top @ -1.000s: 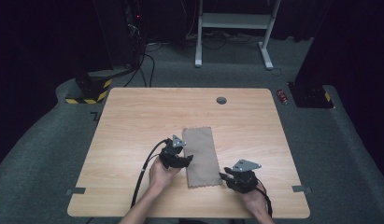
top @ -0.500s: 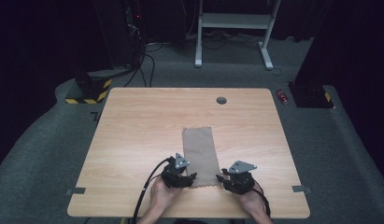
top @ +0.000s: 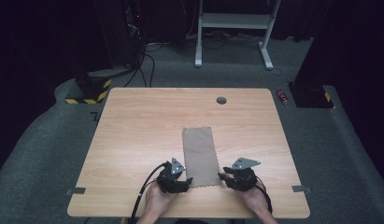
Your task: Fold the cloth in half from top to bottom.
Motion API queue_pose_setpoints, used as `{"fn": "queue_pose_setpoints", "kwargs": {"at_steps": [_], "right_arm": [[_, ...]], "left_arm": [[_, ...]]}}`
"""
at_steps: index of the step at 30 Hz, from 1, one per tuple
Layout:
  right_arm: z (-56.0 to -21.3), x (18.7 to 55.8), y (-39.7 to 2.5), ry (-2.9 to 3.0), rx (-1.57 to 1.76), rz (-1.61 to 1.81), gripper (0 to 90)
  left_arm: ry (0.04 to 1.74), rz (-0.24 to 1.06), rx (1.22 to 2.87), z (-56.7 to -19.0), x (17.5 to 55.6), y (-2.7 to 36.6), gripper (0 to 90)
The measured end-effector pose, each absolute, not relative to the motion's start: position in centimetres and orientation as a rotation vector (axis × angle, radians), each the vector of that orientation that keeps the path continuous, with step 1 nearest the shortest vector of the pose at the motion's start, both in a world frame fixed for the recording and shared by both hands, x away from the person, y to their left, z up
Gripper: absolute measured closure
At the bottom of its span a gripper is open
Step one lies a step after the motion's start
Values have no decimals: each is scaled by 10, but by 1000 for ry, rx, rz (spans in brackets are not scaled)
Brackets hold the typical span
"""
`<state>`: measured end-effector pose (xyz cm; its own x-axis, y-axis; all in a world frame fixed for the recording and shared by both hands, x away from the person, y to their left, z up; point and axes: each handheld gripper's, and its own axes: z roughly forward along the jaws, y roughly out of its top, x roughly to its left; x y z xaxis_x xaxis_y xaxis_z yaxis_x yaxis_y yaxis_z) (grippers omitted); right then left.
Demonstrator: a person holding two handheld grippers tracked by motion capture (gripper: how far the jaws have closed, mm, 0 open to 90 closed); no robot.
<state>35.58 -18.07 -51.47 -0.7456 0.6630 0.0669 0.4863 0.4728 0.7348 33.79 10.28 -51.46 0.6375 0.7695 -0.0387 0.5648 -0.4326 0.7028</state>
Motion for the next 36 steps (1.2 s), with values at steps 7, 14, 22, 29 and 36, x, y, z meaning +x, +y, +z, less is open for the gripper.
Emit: {"fn": "queue_pose_setpoints", "kwargs": {"at_steps": [7,14,22,29,36], "right_arm": [[-506,389,-181,2420,1074,1174,699],[-503,428,-163,2417,1119,1187,749],[-505,463,-146,2376,1208,1174,756],[-509,485,-140,2327,1245,1137,763],[-510,498,-133,2308,1268,1113,750]], "left_arm": [[1137,411,2053,-502,387,119,410],[1213,451,2033,-496,438,121,428],[1332,429,1999,-508,480,124,452],[1352,423,1956,-514,494,125,500],[1368,412,1940,-514,504,121,511]]}}
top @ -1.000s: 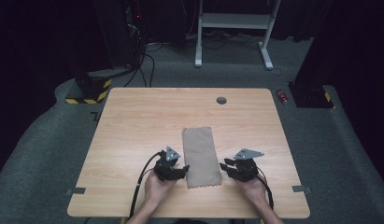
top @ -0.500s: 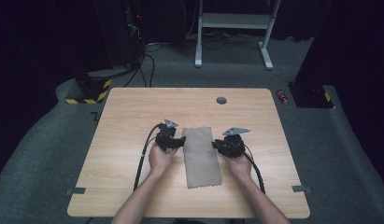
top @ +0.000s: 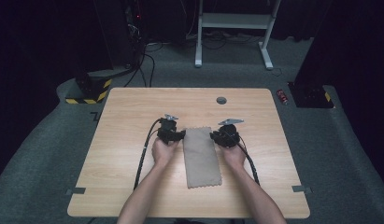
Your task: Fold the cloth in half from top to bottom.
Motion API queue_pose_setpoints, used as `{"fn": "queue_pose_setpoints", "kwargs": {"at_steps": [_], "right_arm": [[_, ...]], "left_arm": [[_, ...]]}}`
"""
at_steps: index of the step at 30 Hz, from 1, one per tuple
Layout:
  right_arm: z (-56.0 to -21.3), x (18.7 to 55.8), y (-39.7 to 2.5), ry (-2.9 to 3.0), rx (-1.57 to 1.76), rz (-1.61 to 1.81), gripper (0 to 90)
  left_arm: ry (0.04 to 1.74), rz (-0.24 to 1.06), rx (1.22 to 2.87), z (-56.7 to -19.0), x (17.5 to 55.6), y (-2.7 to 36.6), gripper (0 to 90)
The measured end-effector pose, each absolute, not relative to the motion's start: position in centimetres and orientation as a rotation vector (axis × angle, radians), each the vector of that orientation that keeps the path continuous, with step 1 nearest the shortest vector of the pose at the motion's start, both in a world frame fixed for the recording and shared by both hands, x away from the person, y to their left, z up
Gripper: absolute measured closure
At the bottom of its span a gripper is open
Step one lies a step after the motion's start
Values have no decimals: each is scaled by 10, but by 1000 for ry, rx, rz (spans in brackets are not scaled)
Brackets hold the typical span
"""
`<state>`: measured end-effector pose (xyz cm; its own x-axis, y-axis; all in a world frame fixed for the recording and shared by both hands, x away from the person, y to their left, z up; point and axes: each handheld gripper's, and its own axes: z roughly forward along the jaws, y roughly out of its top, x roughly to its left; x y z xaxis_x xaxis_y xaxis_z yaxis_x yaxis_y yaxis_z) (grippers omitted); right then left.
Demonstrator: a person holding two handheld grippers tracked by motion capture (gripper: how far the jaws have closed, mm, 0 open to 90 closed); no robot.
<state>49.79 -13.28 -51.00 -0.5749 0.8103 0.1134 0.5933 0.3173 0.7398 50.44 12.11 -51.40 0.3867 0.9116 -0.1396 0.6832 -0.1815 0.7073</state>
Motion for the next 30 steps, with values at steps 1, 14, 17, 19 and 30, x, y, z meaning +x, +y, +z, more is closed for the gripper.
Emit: {"fn": "queue_pose_setpoints", "kwargs": {"at_steps": [1,14,17,19,30], "right_arm": [[-510,504,-131,2311,1295,1097,739],[-515,529,-114,2301,1329,971,651],[-515,532,-110,2317,1308,955,657],[-516,533,-108,2312,1298,959,670],[-518,536,-109,2330,1277,1003,855]], "left_arm": [[1370,418,1945,-516,505,120,517],[1329,442,2034,-513,511,111,690],[1330,439,2032,-513,512,112,732],[1336,428,2031,-513,513,113,760],[1355,394,2068,-509,526,100,888]]}}
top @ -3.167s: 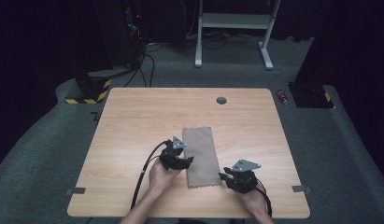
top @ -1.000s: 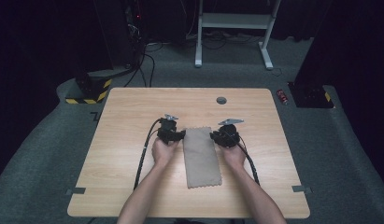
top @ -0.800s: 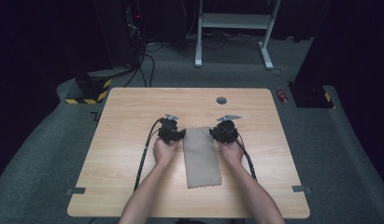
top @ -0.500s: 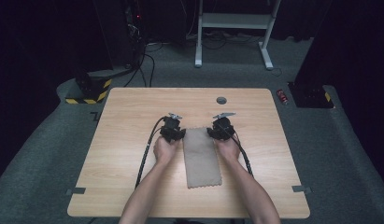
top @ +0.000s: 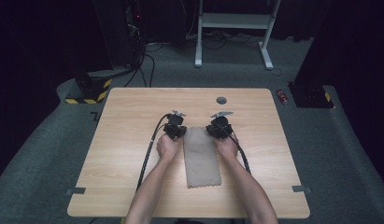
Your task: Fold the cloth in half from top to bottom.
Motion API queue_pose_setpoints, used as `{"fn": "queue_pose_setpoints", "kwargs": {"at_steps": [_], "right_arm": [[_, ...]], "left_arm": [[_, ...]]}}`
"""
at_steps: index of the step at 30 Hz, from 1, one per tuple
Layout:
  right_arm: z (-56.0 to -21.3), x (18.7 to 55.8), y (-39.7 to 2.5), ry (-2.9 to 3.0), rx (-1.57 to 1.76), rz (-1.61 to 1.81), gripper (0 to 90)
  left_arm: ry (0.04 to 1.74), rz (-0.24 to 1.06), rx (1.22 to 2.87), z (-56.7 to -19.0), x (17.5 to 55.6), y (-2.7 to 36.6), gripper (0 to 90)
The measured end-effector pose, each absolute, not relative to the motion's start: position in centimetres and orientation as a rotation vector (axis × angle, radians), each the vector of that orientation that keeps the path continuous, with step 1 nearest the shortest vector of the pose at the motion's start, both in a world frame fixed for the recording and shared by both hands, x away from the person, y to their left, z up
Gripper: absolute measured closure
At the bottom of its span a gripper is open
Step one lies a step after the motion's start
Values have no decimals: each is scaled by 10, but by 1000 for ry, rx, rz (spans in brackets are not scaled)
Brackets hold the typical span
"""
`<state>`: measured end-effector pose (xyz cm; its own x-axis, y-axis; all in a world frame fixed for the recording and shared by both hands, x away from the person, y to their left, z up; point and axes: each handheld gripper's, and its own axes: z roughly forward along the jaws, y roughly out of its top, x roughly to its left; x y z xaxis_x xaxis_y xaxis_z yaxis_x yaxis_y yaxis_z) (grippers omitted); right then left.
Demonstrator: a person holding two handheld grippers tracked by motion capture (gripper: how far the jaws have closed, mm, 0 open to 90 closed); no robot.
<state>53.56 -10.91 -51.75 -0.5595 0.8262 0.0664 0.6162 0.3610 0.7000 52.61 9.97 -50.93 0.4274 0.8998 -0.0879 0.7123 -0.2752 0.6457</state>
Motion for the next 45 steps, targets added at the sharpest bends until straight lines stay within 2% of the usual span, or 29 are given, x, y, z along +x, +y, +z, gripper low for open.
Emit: {"fn": "queue_pose_setpoints", "kwargs": {"at_steps": [8,16,26,45], "right_arm": [[-516,538,-118,2328,1295,992,888],[-515,539,-127,2319,1321,996,891],[-508,536,-132,2306,1309,1029,891],[-495,520,-135,2342,1189,1027,891]], "left_arm": [[1349,338,2069,-508,539,97,897],[1317,337,2054,-506,543,93,898],[1258,332,2009,-493,536,94,898],[1168,322,2023,-487,522,103,898]]}}
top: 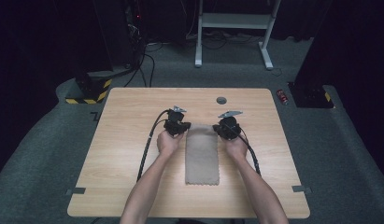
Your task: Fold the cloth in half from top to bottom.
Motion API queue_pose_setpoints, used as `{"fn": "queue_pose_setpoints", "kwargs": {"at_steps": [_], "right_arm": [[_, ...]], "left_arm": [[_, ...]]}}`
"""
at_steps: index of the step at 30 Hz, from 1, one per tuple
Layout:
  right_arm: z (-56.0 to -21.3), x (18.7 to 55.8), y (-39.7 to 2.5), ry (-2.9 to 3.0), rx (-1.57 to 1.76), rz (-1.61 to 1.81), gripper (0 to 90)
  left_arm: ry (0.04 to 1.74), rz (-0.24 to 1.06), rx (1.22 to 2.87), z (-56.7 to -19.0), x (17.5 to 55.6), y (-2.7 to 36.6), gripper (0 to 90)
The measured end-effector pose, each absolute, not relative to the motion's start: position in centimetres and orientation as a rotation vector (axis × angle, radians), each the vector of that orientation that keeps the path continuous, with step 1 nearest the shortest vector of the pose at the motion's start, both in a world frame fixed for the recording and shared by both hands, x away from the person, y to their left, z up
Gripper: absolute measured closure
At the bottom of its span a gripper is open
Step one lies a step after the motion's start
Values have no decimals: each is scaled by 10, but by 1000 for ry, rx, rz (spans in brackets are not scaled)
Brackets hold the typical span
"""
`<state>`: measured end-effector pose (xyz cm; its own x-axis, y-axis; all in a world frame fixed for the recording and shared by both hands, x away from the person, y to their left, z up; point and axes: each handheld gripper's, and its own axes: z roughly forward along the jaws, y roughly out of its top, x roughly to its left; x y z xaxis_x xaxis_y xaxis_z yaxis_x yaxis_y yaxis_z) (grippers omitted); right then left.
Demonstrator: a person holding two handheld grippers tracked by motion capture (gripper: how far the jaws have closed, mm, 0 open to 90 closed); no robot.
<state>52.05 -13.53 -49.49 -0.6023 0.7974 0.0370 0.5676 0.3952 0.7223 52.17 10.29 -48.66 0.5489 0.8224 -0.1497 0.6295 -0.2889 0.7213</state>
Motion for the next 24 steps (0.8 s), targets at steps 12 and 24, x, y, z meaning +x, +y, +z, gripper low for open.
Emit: {"fn": "queue_pose_setpoints", "kwargs": {"at_steps": [12,24], "right_arm": [[-495,511,-137,2369,1152,1020,891],[-495,499,-136,2392,1110,1013,891]], "left_arm": [[1133,299,2039,-487,511,105,898],[1101,298,2054,-487,502,107,898]]}}
